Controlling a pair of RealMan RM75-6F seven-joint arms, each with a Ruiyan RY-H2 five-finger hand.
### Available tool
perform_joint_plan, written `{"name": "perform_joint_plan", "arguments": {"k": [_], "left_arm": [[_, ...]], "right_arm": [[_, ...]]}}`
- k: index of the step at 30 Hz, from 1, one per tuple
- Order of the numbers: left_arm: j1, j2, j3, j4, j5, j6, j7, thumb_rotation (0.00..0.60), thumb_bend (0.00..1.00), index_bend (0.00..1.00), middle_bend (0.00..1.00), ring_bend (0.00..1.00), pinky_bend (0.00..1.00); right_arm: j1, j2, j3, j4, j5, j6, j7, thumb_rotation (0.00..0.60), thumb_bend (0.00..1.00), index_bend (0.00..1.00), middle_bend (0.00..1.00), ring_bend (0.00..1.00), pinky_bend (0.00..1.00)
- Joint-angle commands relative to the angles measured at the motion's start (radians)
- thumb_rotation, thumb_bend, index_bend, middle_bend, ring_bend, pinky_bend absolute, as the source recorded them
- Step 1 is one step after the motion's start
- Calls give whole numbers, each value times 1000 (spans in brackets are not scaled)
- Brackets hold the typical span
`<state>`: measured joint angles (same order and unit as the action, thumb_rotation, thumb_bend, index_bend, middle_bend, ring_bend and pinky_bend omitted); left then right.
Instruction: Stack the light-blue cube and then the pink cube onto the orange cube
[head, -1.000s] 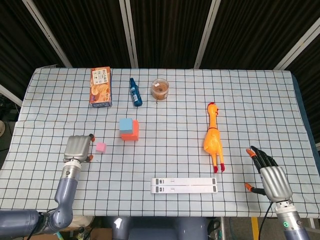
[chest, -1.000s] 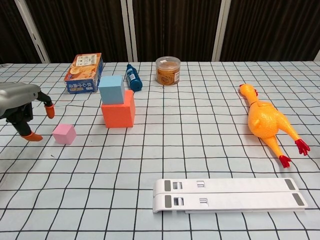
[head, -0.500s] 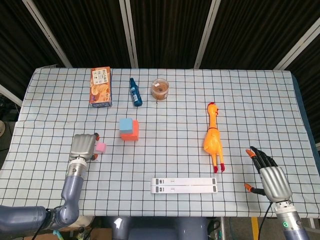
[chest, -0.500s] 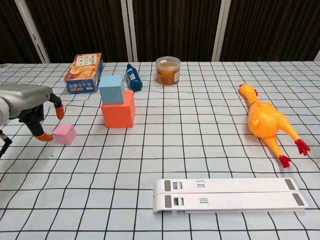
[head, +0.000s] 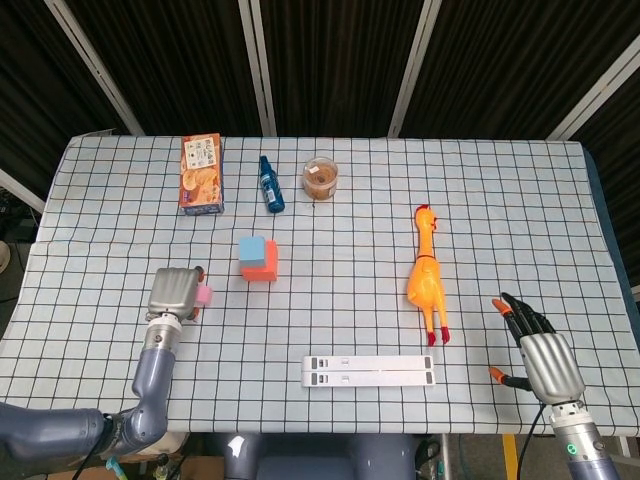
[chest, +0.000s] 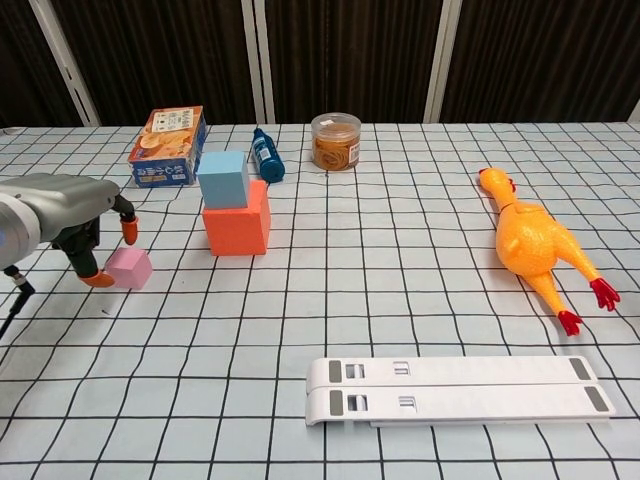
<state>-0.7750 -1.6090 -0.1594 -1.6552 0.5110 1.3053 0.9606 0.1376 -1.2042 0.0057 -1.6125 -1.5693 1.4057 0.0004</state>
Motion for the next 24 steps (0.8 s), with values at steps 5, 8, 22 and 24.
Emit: {"name": "perform_joint_plan", "arguments": {"k": [5, 8, 22, 24], "left_arm": [[-5, -10, -2, 22, -2, -14, 2, 600, 297, 366, 999, 801, 819], [-8, -9, -5, 30, -3, -25, 1, 600, 298, 369, 999, 801, 819], [-10, -5, -1, 34, 11, -40, -9, 600, 309, 384, 1000, 801, 820], [-11, -5, -2, 32, 11, -40, -8, 600, 312, 388, 1000, 801, 820]], "right_arm": [[1, 0, 0, 0, 4, -5, 2, 600, 160, 102, 74, 123, 218], [1, 0, 0, -1, 6, -8, -1, 600, 160, 102, 74, 124, 218], [2, -5, 0, -1, 13, -14, -8, 600, 160, 102, 74, 124, 218], [2, -5, 0, -1, 14, -13, -7, 600, 161, 102, 74, 124, 218]]}}
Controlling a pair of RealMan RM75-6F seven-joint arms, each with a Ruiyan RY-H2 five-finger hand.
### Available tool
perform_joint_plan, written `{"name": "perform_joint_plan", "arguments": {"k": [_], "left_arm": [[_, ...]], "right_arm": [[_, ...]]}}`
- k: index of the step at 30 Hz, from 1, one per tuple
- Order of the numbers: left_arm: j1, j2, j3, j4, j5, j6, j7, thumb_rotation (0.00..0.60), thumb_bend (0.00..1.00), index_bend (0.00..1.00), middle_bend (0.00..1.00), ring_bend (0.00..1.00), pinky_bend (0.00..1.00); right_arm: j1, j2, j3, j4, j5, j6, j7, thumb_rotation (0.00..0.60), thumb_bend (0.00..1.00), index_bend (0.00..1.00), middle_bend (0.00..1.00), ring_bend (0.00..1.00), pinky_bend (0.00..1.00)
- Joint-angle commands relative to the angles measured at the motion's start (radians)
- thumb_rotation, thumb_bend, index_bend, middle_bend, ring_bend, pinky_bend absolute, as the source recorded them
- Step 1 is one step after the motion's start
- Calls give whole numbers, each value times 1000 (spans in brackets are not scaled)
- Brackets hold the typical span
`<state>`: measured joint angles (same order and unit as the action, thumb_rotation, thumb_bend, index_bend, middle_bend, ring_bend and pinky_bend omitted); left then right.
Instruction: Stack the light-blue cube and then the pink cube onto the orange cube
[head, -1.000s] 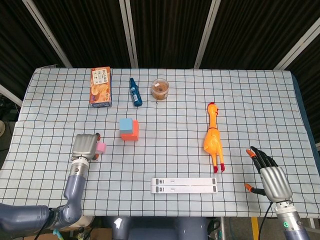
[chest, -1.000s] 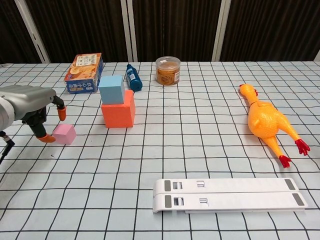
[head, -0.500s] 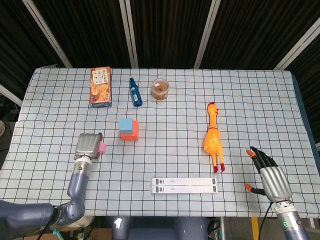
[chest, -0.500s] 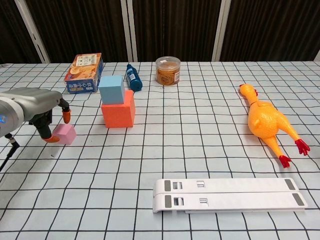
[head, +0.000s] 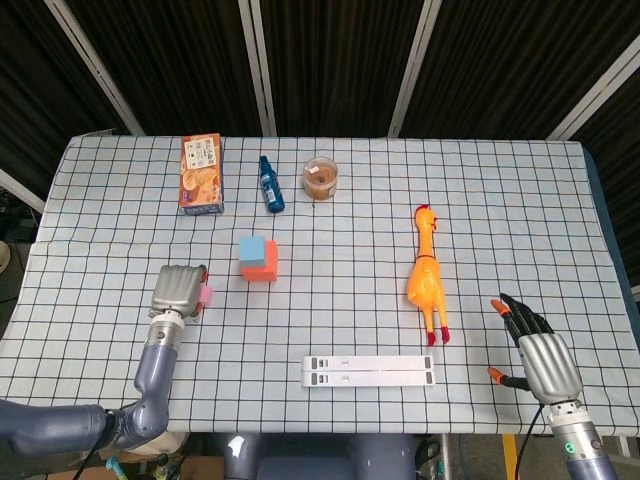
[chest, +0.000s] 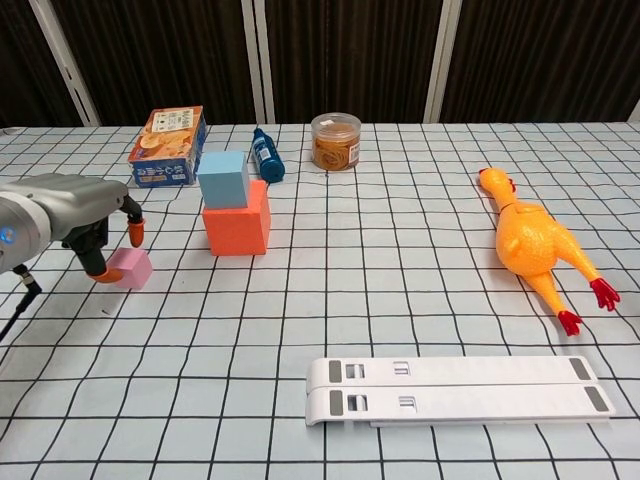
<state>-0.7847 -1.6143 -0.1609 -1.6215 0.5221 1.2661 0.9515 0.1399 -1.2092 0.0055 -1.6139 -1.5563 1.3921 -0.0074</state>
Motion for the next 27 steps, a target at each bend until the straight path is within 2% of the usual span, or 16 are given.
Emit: {"name": "perform_joint_plan", "arguments": {"k": [1, 27], "left_arm": [[-1, 0, 0, -2, 0, -1, 1, 600, 315, 391, 1000, 801, 820], [-3, -5, 9, -7, -9, 5, 17, 600, 330, 413, 1000, 801, 820]], "right_arm": [[0, 0, 1, 1, 2, -1, 2, 600, 160, 102, 74, 124, 218], [1, 4, 1, -1, 3, -2, 13, 600, 161, 102, 74, 124, 218]]}}
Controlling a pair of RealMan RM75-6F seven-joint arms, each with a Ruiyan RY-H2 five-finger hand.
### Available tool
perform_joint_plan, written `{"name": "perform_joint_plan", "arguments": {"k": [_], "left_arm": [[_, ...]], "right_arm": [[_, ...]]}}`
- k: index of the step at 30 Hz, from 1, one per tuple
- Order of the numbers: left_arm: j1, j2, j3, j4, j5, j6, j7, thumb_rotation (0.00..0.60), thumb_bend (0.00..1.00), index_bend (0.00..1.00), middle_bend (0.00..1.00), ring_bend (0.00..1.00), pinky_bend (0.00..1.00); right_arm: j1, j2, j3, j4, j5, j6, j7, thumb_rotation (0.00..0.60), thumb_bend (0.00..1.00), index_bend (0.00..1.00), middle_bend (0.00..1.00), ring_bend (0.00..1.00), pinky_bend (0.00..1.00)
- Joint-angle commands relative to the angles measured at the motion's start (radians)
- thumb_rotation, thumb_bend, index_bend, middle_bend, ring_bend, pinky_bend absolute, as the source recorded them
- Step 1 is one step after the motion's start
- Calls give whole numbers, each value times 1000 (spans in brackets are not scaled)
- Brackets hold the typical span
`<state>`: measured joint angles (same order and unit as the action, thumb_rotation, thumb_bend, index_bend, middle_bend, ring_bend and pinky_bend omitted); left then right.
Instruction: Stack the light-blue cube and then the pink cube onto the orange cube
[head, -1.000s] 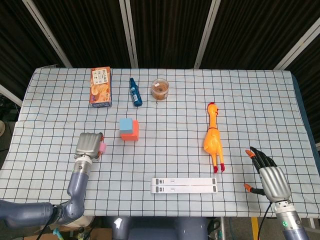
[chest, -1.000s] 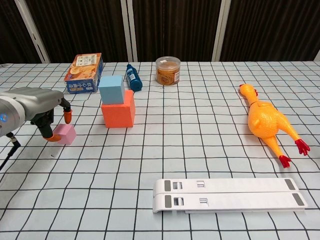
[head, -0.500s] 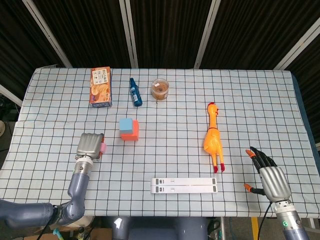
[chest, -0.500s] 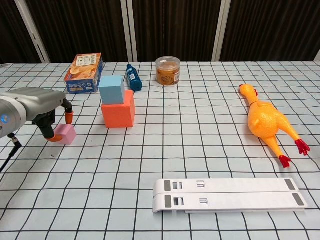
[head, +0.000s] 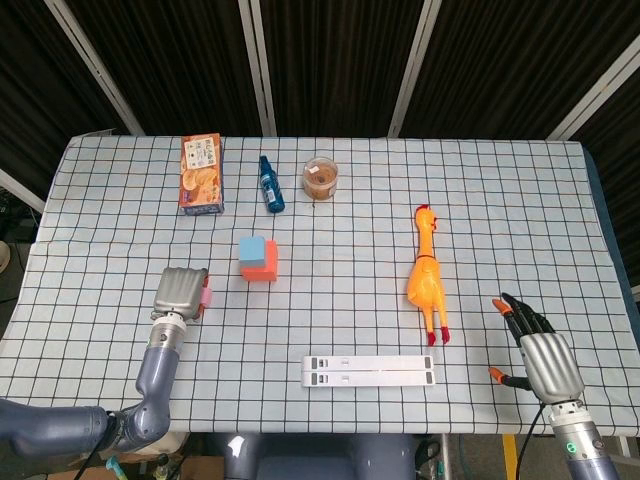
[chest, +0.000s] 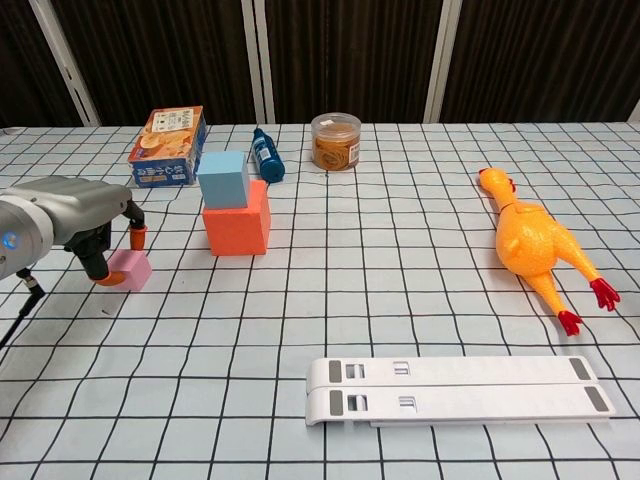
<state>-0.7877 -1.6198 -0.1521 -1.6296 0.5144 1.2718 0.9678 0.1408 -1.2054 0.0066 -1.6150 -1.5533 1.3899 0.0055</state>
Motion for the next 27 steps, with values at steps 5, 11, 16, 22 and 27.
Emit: {"name": "perform_joint_plan", "arguments": {"k": [5, 11, 16, 22, 27], "left_arm": [[1, 1, 0, 1, -1, 0, -1, 600, 346, 423, 1000, 801, 820], [2, 6, -3, -10, 4, 7, -2, 600, 357, 434, 1000, 801, 820], [2, 13, -6, -23, 3, 14, -1, 600, 373, 441, 1000, 801, 820], [3, 24, -17, -46, -1, 15, -11, 600, 373, 441, 1000, 801, 820], [-4, 92, -61, -155, -32, 27, -9, 600, 373, 441, 1000, 801, 820]], "right_arm": [[0, 0, 0, 0, 1, -1, -1, 600, 160, 102, 74, 124, 218], [0, 0, -1, -2, -1, 0, -1, 600, 160, 102, 74, 124, 218], [0, 0, -1, -2, -1, 0, 1, 600, 160, 102, 74, 123, 218], [0, 1, 1, -1, 0, 1, 5, 600, 160, 102, 74, 124, 218], [0, 1, 2, 0, 0, 2, 8, 600, 160, 102, 74, 124, 218]]}}
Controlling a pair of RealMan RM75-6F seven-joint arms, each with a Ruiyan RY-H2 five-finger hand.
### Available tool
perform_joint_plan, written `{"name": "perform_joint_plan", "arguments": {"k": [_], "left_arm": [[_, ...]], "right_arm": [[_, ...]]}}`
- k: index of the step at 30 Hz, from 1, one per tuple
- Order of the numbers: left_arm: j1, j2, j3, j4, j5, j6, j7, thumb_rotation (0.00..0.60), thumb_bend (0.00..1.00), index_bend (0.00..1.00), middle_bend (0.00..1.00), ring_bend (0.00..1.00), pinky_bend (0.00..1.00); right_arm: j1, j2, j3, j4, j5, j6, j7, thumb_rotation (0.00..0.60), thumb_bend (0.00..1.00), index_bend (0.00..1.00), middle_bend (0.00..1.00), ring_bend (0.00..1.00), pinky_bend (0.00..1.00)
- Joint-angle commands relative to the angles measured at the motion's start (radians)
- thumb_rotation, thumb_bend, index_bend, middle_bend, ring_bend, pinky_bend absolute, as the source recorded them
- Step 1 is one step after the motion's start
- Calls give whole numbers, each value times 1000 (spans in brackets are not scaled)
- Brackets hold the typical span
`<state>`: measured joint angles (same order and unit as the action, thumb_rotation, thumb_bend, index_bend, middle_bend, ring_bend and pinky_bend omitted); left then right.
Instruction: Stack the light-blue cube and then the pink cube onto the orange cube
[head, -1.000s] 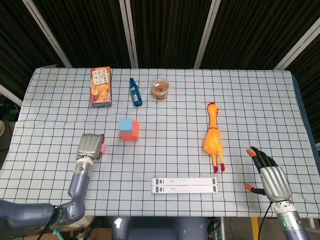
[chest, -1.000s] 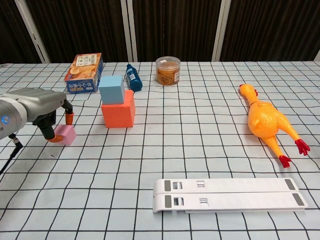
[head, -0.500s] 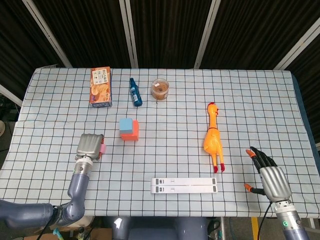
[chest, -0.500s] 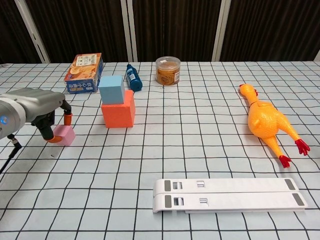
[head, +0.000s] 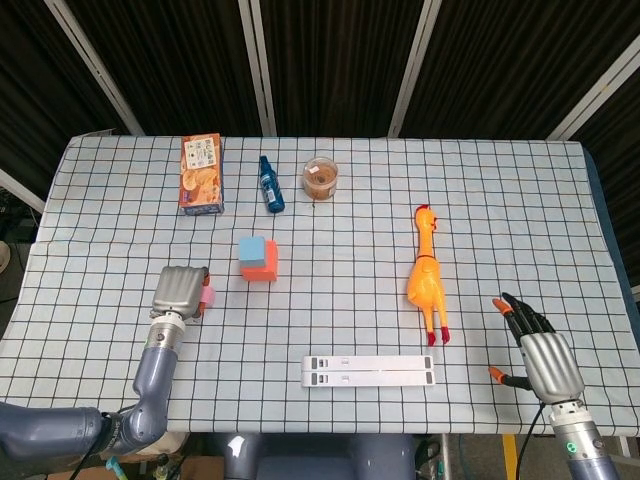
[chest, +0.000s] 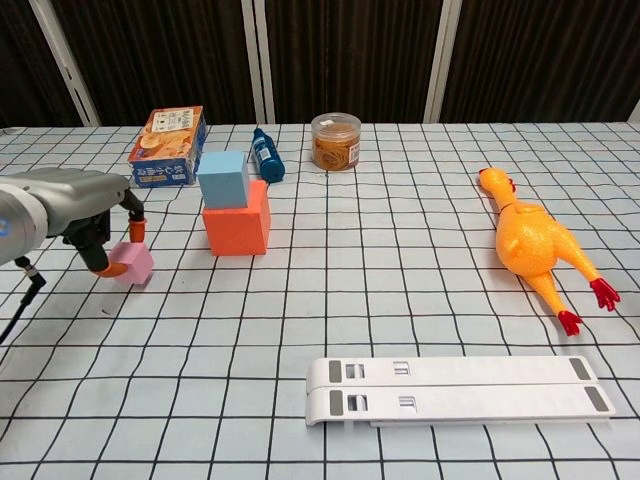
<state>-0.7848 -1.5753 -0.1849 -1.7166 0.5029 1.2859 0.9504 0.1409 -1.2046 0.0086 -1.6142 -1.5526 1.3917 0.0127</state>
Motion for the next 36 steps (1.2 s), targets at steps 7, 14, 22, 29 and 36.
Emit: {"name": "perform_joint_plan", "arguments": {"k": [7, 14, 22, 29, 36], "left_arm": [[-45, 153, -124, -247, -120, 78, 58, 600, 373, 442, 1000, 801, 820], [-127, 228, -245, -391, -276, 194, 141, 600, 372, 442, 1000, 801, 820], [-248, 190, -381, -374, -498, 320, 181, 600, 368, 443, 1000, 802, 820], [-355, 103, -421, -249, -580, 400, 215, 600, 368, 443, 1000, 802, 821], [-414, 31, -398, -130, -568, 417, 241, 600, 368, 442, 1000, 802, 821]], "right_arm": [[0, 0, -1, -2, -4, 1, 0, 600, 160, 102, 74, 124, 218], [1, -1, -1, 0, -6, 2, 2, 600, 160, 102, 74, 124, 218], [0, -1, -2, 0, -10, 6, 4, 600, 160, 102, 74, 124, 218], [2, -1, 0, 7, -4, 1, 14, 600, 160, 102, 74, 124, 218], [2, -1, 1, 11, -2, 0, 21, 600, 160, 102, 74, 123, 218]]}}
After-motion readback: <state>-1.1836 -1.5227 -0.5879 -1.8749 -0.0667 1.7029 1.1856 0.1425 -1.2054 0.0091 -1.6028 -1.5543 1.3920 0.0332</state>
